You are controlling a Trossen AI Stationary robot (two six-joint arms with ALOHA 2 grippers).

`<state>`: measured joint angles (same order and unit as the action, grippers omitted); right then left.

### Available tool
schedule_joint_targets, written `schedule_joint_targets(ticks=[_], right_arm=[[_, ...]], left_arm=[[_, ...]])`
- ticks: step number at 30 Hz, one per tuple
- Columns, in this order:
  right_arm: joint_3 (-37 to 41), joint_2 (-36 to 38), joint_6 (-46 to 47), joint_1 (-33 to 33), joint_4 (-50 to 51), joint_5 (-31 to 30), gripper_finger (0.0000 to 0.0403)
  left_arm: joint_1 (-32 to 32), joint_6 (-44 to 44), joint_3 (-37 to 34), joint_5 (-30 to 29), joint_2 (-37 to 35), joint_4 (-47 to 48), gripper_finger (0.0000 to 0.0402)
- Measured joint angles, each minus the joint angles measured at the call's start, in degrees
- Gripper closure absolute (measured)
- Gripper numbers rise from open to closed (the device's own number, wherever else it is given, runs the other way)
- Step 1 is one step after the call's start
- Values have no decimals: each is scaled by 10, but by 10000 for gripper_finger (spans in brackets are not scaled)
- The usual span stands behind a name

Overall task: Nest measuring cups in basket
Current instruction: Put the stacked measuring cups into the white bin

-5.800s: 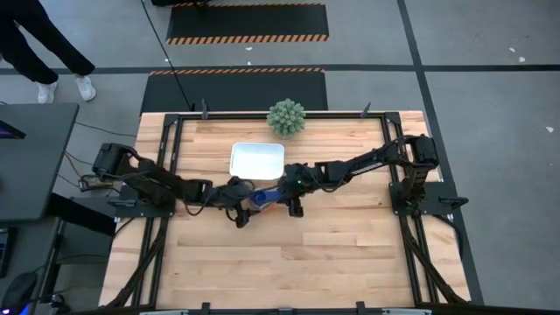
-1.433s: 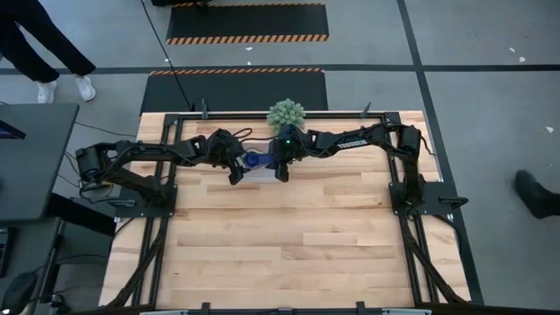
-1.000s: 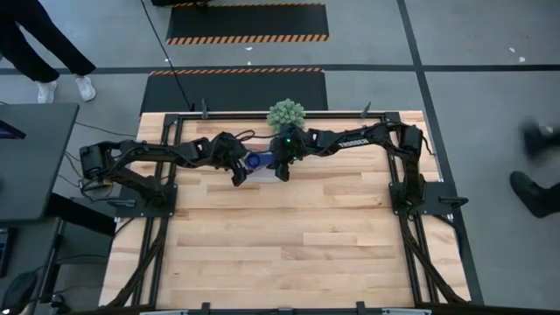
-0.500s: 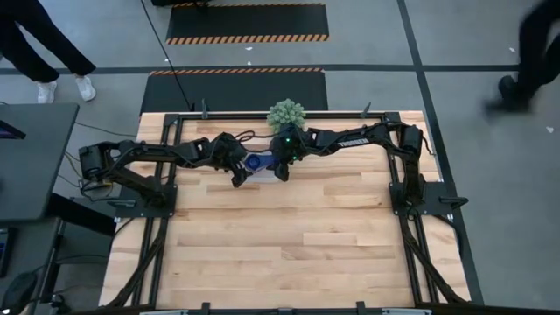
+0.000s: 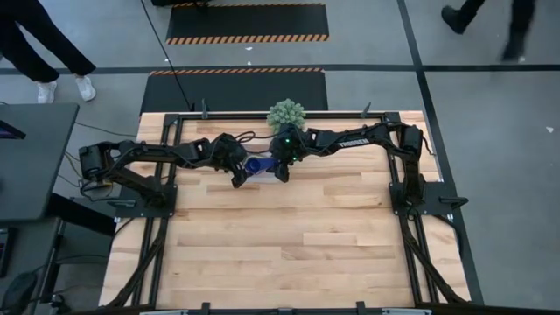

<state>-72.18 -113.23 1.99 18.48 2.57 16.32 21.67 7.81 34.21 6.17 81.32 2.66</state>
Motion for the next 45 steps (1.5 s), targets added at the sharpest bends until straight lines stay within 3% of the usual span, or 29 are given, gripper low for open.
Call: schedule_joint_targets(ticks=[25,34,45], right_arm=[[1,-1,63,2,-7,36,126],[1,-1,158,6,-16,59,120],[1,0,211,7,-9,68,126]], left_arm=[[-9,9,-1,18,0,10,74],[-9,23,-1,24,0,9,75],[-7,36,0,15,-4,24,75]])
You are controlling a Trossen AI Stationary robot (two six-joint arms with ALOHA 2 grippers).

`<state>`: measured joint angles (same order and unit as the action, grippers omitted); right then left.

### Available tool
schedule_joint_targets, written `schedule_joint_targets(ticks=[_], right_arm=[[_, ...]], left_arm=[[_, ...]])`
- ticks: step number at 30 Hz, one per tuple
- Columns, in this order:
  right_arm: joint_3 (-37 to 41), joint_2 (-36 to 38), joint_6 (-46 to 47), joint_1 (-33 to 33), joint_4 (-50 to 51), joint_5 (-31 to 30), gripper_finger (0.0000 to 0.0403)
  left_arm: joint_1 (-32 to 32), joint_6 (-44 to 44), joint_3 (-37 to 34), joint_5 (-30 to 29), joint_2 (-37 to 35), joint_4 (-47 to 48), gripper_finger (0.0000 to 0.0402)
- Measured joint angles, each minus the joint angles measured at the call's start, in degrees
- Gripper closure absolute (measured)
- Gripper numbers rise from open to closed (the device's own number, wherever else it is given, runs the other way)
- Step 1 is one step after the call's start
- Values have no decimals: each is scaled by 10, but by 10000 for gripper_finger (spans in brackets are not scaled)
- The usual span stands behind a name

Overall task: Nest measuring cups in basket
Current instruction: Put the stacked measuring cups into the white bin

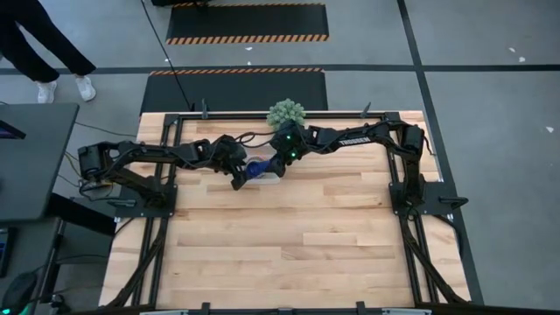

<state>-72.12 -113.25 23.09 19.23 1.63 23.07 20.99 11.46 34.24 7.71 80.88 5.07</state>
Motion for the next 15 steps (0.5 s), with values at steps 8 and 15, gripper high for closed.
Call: schedule_joint_targets(ticks=[8,15], right_arm=[[0,0,15,10,0,2,128],[1,10,13,23,3,-1,146]], left_arm=[[0,12,0,0,-6,7,75],[11,-1,28,-17,-28,78,82]])
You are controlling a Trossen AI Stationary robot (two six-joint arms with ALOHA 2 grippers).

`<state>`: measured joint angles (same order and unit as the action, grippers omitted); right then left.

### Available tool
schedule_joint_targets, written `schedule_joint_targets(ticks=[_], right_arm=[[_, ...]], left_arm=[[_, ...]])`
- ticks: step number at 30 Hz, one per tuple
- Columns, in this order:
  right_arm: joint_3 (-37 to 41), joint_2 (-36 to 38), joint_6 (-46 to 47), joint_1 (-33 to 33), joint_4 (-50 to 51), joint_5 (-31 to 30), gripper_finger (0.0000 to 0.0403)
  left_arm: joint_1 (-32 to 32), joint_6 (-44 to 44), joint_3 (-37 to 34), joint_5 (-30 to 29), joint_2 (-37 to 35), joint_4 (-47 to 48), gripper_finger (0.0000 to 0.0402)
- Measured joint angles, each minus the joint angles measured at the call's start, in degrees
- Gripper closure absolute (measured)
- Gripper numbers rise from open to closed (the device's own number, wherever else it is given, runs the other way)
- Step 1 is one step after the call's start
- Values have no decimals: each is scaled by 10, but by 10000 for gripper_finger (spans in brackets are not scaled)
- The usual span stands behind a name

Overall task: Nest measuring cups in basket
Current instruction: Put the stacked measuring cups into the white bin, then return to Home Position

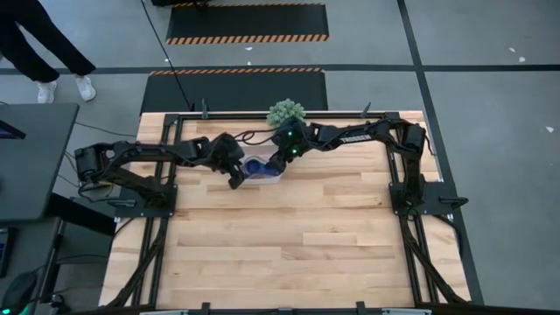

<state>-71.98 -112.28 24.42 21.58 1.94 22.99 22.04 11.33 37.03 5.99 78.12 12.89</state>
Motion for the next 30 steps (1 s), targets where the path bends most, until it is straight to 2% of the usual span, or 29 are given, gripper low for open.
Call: schedule_joint_targets(ticks=[3,12,22,30], right_arm=[[0,1,-8,4,1,-9,156],[-3,8,-30,11,6,-29,161],[-20,7,-47,14,29,-35,161],[-19,28,-66,14,13,-27,161]], left_arm=[[11,-20,11,-1,-1,32,90],[17,-33,11,-4,-12,42,106],[17,-32,10,-12,-58,62,107],[17,-28,10,-10,-109,32,107]])
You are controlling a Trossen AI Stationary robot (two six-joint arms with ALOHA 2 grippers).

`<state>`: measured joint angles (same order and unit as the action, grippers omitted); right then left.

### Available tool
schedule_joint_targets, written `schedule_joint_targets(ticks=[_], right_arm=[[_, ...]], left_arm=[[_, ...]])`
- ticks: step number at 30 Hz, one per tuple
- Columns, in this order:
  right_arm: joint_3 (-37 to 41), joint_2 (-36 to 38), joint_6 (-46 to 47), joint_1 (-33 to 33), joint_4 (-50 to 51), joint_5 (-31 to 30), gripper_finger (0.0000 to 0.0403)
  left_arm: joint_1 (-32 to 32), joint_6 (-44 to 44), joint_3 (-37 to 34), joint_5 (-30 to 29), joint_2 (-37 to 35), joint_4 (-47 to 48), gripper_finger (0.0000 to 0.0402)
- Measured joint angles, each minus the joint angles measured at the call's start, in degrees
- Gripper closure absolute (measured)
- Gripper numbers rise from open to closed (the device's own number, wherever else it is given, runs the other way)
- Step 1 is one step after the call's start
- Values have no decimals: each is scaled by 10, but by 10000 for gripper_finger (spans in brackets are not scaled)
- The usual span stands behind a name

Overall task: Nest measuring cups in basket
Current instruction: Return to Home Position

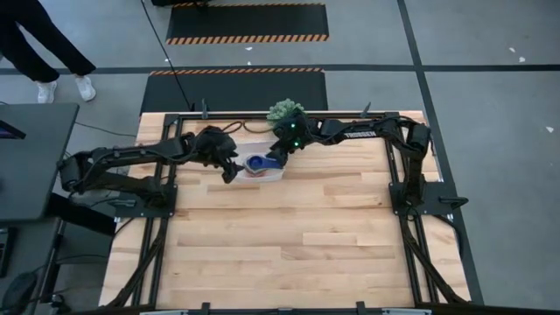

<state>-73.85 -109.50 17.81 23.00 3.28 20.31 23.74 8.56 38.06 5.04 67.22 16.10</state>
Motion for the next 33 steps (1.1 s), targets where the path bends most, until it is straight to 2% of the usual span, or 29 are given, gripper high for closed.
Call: schedule_joint_targets(ticks=[17,23,33], right_arm=[[-2,19,6,2,-18,20,161],[3,35,-1,3,-20,29,164],[54,79,-9,1,-20,34,179]], left_arm=[[2,56,1,8,-47,-34,111],[2,75,-33,-2,-98,-39,145],[2,110,-84,-5,-193,-52,195]])
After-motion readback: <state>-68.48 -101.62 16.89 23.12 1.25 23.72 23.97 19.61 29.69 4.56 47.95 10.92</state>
